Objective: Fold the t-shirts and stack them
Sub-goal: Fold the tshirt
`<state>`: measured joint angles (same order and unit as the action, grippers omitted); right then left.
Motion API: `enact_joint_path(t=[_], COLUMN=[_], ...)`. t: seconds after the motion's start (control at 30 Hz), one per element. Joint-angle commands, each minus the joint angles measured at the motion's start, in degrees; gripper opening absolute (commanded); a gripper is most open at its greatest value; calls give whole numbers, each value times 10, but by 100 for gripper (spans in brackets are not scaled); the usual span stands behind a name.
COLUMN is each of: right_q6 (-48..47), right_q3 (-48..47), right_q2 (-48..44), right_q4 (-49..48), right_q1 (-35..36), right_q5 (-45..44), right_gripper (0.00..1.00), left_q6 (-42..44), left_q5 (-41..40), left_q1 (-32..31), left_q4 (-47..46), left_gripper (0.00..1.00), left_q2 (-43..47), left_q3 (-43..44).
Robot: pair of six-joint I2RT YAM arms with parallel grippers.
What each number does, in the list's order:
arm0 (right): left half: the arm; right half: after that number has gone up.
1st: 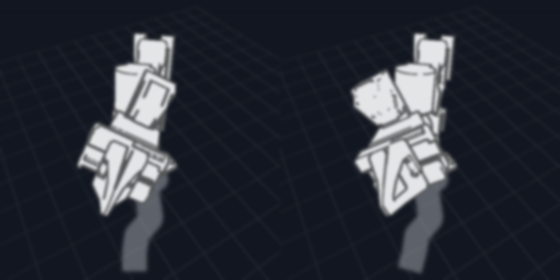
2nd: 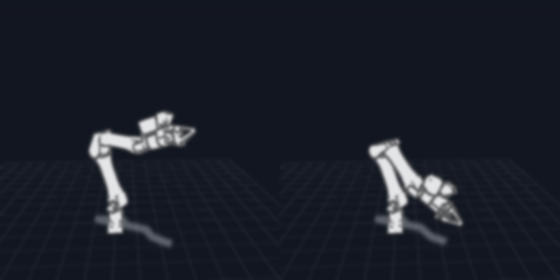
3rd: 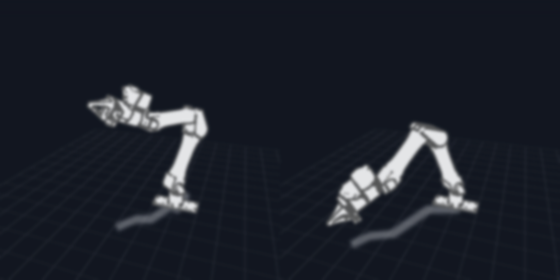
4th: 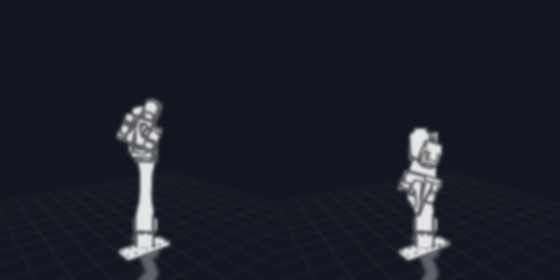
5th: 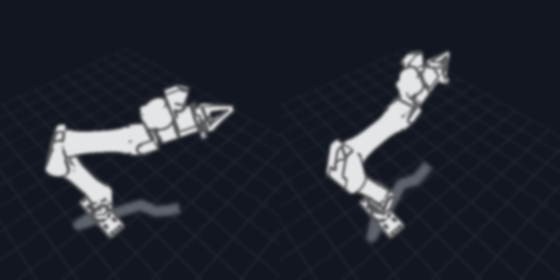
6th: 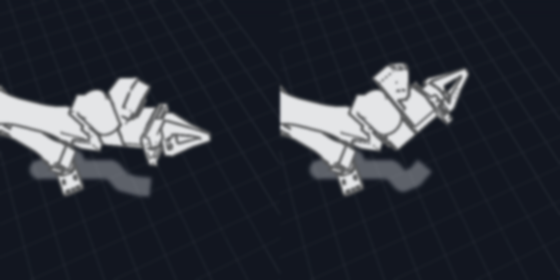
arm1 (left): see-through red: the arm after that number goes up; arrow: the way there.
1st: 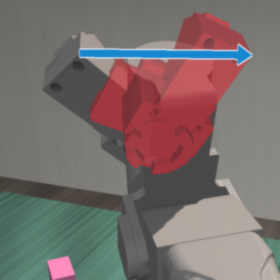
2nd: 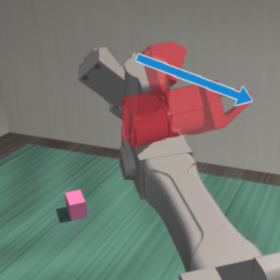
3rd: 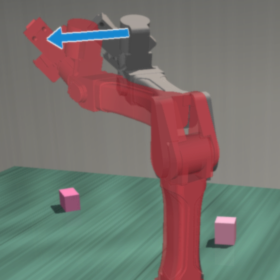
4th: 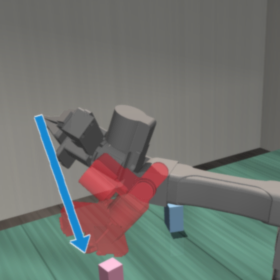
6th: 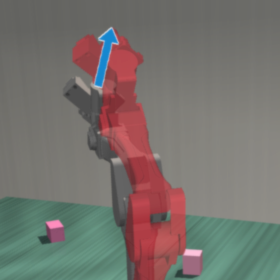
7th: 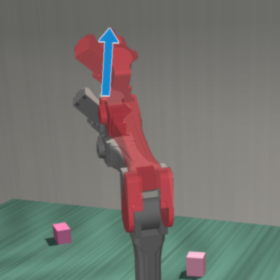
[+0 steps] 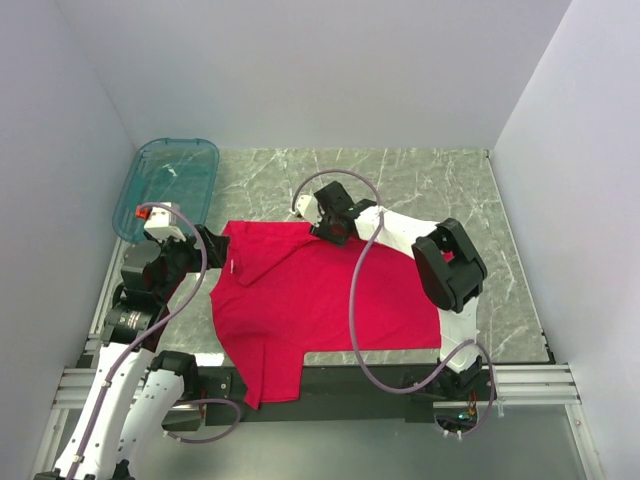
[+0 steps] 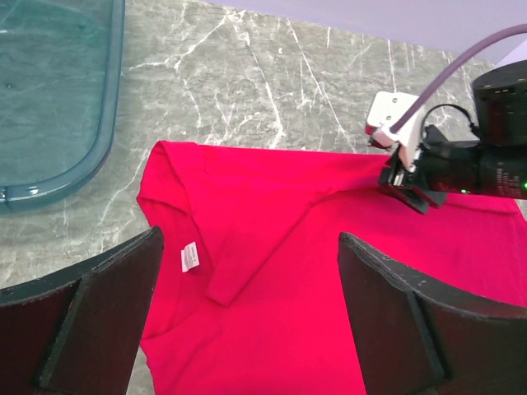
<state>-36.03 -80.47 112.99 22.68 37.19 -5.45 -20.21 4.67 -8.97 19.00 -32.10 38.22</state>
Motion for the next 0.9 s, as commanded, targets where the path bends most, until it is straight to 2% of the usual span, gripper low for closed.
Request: enact_joint_path(t=[0.0, 0.4, 0.87], right_q6=[3, 13, 27], right_q3=[-35, -32, -27], right_q2=[9, 28, 30], right_q4=[-13, -18, -40], right_q1=[10, 28, 32], right_q5=[-25, -33, -67], right_gripper=[52, 50, 38], left_q6=[8, 6, 5], left_q5=[5, 17, 24], left_q1=[2, 2, 1], left_q4=[-23, -27, -29], left_gripper=[92, 92, 92], left_q2=[0, -3, -8], left_q3=[-2, -3, -4])
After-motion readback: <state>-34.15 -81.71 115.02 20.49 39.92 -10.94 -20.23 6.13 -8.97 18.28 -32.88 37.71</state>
